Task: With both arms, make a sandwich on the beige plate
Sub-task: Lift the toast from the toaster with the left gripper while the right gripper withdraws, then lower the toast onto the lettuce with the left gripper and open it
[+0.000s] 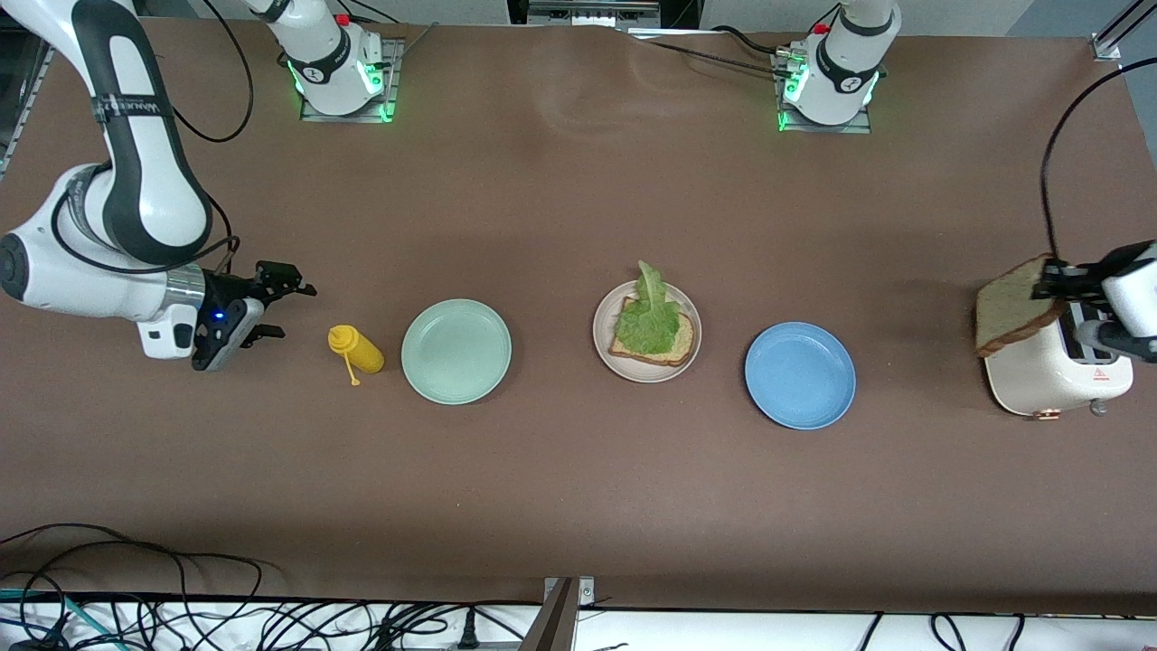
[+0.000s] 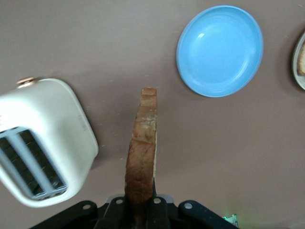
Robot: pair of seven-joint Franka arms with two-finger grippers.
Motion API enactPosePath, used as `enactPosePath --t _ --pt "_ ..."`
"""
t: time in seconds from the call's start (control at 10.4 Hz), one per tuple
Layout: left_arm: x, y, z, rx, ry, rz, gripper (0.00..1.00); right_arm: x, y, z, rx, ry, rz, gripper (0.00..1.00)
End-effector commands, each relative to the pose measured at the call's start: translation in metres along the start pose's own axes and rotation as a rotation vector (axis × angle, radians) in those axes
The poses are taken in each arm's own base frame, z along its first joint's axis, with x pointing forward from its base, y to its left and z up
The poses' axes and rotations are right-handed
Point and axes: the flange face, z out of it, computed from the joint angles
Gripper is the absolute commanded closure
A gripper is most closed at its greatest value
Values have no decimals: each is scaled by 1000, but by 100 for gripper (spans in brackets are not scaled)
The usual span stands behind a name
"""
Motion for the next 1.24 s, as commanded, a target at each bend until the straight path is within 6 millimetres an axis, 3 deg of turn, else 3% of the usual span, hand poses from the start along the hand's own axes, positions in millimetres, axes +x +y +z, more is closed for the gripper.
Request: enactPosePath --t 0.0,0.19,0.29,0.57,0.77,0.86,1.15 --pt "31 29 35 -199 -10 50 100 1 -16 -27 -17 8 157 0" --pt "62 67 72 -348 -46 74 100 1 -22 -43 -41 24 332 0" --pt "80 102 91 -411 -72 114 100 6 -33 -49 -109 -11 407 0" --pt "126 179 156 -735 -139 134 100 26 -88 -59 -298 -124 567 0" --pt "147 222 181 -858 -128 131 100 26 -101 -74 -285 -181 600 0" --pt "159 242 205 -968 -131 118 100 26 -107 -89 -312 -208 668 0" --pt "184 244 272 -1078 -82 87 100 26 -138 -113 -410 -281 691 0"
